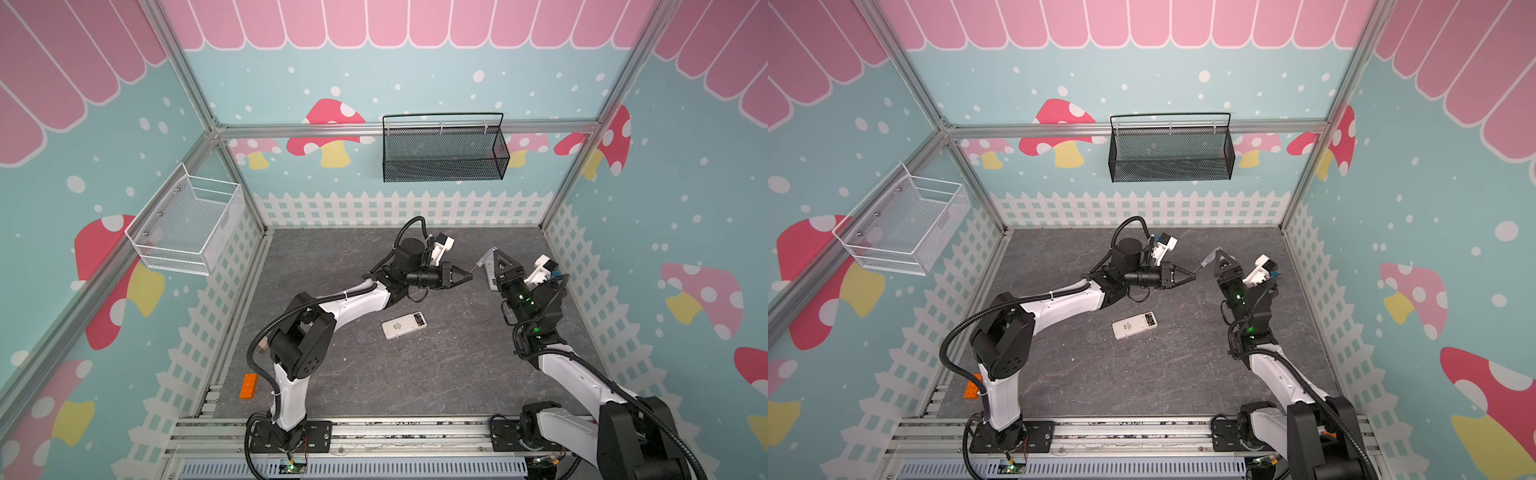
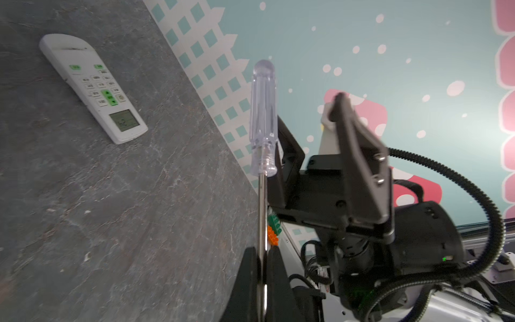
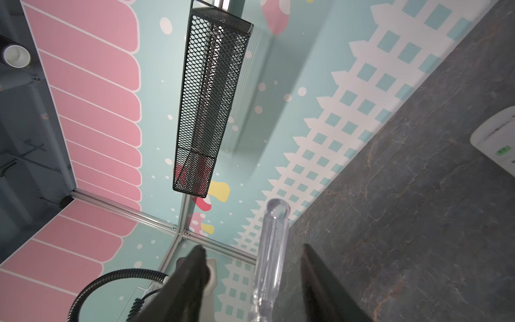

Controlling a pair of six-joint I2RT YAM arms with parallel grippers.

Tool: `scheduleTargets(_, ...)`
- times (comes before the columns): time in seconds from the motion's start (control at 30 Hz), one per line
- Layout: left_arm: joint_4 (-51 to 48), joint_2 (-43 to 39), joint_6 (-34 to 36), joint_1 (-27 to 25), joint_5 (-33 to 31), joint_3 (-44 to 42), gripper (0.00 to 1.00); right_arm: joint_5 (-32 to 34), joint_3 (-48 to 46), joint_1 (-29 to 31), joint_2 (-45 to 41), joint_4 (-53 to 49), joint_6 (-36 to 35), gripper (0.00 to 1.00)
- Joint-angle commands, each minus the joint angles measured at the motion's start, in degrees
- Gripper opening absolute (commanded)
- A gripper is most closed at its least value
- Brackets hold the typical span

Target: Unload the batteries from the remote control

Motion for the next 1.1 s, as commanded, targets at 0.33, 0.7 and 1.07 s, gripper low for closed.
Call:
scheduleTargets(0.33,-47.1,-11.4,52.6,9.4,5.3,6.0,0.0,-11.2,8.1,-6.2,-10.2,-33.8,-37.5,0.99)
scheduleTargets(0.7,-58.7,-16.8,68.0,10.0,10.3,-2.5,0.0,-46.1,21.0,-6.2,1.0,-43.7,-54.7,0.98)
scheduleTargets(1.07,-52.9,-17.6,64.5,9.0,14.5,-7.0,0.01,-54.8,18.6,-0.8,8.1,-42.4,-57.7,0.96)
